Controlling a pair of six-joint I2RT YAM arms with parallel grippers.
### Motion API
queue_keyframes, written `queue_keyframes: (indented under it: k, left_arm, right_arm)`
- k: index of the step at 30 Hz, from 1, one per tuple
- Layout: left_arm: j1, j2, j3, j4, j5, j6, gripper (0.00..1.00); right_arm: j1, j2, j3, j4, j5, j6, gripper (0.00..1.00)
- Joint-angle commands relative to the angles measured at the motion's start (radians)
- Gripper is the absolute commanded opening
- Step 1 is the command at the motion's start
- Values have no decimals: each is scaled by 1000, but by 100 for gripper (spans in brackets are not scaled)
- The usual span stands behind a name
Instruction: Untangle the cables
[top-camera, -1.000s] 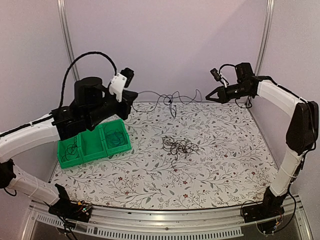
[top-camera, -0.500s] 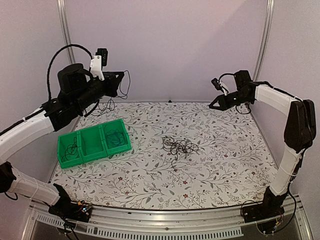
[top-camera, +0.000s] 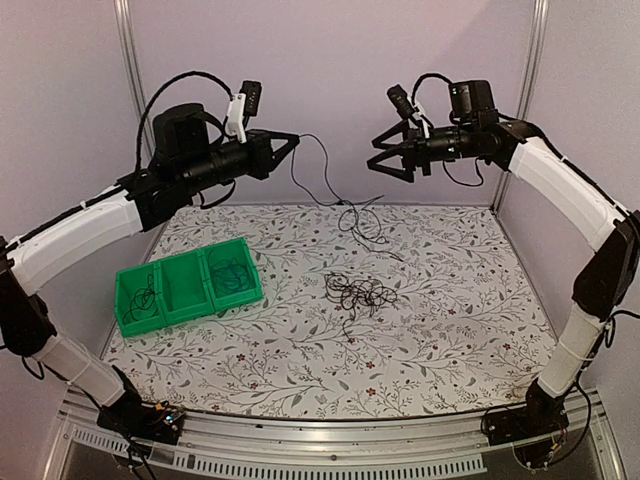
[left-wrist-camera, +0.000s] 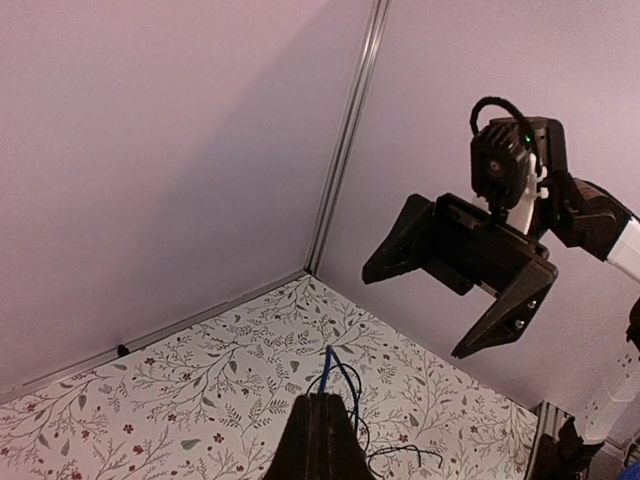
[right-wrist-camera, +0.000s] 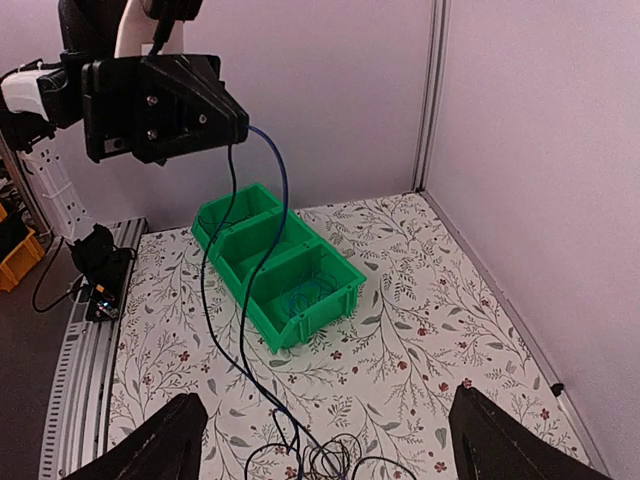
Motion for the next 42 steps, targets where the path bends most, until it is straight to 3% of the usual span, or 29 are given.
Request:
queue_keyframes:
  k: [1,9,15,16,17,19,20,21,23,25,30,34,39,42]
  left_arm:
    - [-18,55,60,-4,124,1,0]
    - [-51,110,120,-34,206,22,0]
    - [-63,138,155,-59,267,40,0]
    - [-63,139,160,-93,270,43,0]
    - [-62,141,162,-102,272,46,0]
    - [-62,141,161,-120,261,56,0]
    - [-62,139,158,-130,243,64,0]
    - [-62,138,152,-141,222,72,0]
    - [-63,134,124,-148,178,89,21]
    - [-71,132,86,-127,152,113,33]
    - [-110,165,32,12,163,148,40]
    - [-129,215,32,67,122,159,38]
    - [-129,256,-21,157,-51,109,17]
    - [-115,245,-133,326,-154,50,9]
  right_arm:
    - [40,-7,31,65,-34,-3,88]
    - [119,51,36,73,-97,54,84]
    - [126,88,44,162,-109,184,66]
    - [126,97,48,164,-107,187,59]
    - [126,103,51,161,-105,188,45]
    - [126,109,56,162,-86,190,9]
    - [126,108,57,160,-69,194,0]
    - [126,103,56,156,-55,196,0]
    - [126,86,56,145,-43,188,0]
    - [126,69,52,137,-34,185,0]
    - [126,34,31,123,12,187,0]
    - [126,17,24,114,29,185,0]
    - [126,-7,45,113,39,202,0]
    - [126,-21,67,100,43,212,0]
